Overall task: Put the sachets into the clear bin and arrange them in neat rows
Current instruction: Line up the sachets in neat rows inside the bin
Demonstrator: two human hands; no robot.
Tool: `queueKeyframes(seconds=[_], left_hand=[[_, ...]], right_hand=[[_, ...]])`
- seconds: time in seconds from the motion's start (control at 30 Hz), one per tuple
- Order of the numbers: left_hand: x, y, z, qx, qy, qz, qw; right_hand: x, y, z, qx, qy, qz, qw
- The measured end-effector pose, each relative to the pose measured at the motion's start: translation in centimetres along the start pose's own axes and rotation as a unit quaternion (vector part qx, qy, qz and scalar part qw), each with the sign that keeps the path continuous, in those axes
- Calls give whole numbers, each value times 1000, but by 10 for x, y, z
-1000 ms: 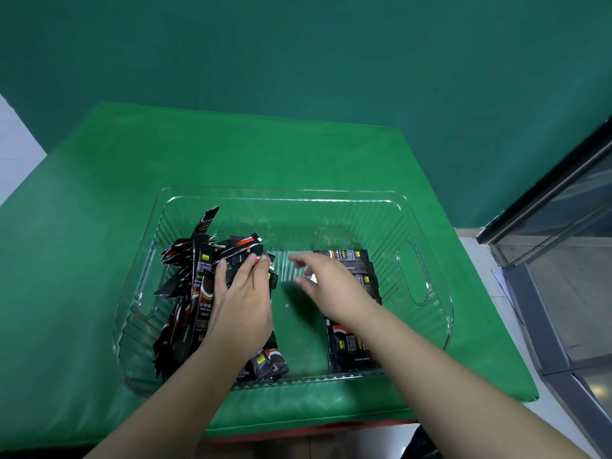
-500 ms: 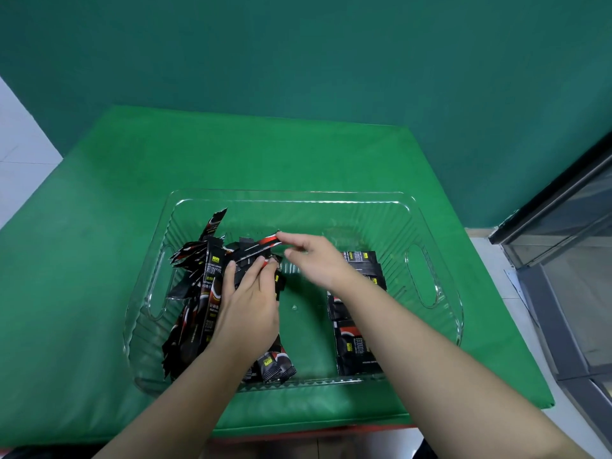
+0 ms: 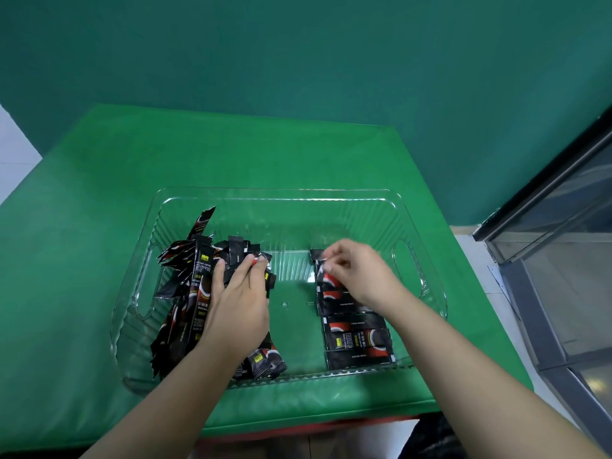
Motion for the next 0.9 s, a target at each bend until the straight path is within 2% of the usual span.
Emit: queueKeyframes(seconds=[0.1,0.2,0.4,0.57,0.73,0.9], left_hand=[[-1,0,-2,-5,-6,1,1000],[-1,0,-2,-5,-8,2,1000],[-1,0,-1,4,-6,0,1000],[1,1,0,3,-7,-2,1000],[2,0,1,2,-15,0,1000],[-1,0,-2,-3,-25,-1,1000]], right_hand=[[-5,-11,17,79,-57,-3,995],[-14,-19,29,119,-103,1,987],[-19,-25,28,88,-222,-63,969],[-27,-31,37,109,-279,-77,951],[-10,-30,37,77,-217,-90,969],[12,-43,82,178,-127,-23,975]])
Point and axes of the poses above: each hand's wrist, its own y-axis towards the middle knuckle, its own z-axis out of the palm, x = y × z, the point moved 9 cm from there along y, towards the middle knuckle, and after that the axes turned 1 degree about -x, right-handed, at the moved point
